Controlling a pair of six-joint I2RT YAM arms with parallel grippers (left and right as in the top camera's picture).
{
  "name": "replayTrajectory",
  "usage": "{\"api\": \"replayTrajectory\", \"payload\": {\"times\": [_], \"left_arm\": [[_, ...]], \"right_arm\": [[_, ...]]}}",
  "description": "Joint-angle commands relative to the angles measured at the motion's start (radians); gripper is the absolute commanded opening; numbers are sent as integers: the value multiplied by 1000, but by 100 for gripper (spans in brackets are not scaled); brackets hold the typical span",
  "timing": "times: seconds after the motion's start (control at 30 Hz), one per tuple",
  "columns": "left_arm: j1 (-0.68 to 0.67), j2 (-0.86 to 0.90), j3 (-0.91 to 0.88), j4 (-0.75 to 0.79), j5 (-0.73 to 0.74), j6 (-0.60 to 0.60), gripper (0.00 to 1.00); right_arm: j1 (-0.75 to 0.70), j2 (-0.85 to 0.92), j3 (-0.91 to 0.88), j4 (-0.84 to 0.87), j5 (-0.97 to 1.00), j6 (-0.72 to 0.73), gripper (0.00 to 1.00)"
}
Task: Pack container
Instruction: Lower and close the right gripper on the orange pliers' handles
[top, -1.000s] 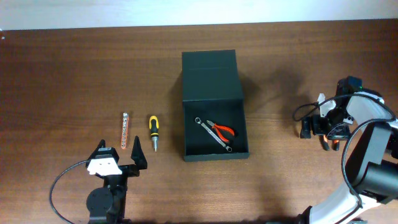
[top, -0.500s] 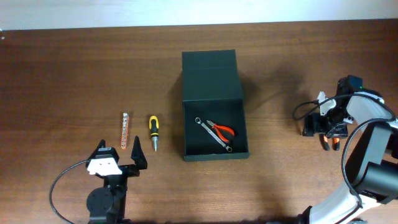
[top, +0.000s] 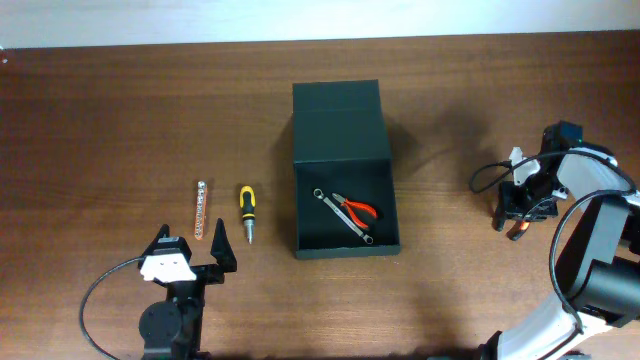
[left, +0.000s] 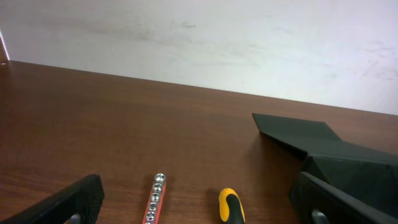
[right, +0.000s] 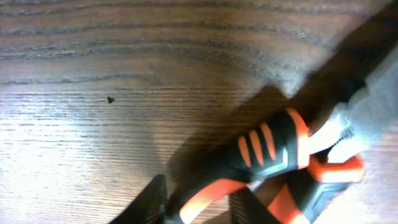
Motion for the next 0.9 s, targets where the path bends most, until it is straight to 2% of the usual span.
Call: {"api": "replayTrajectory", "payload": {"times": [0.0,0.17,0.5,0.67,0.87], "left_arm": [[-4,-1,-2,-5,7,16,99],[-4,-1,-2,-5,7,16,99],[-4,-1,-2,-5,7,16,99],[-4,-1,-2,-5,7,16,99],[-4,-1,-2,-5,7,16,99]], "right_arm": [[-1,10,-2,0,-12,-7,27],[-1,10,-2,0,-12,-7,18],[-2,10,-2,0,-12,-3,15],[-1,10,-2,1,-9,-4,4],[-1,10,-1,4,-9,-3,4]]}}
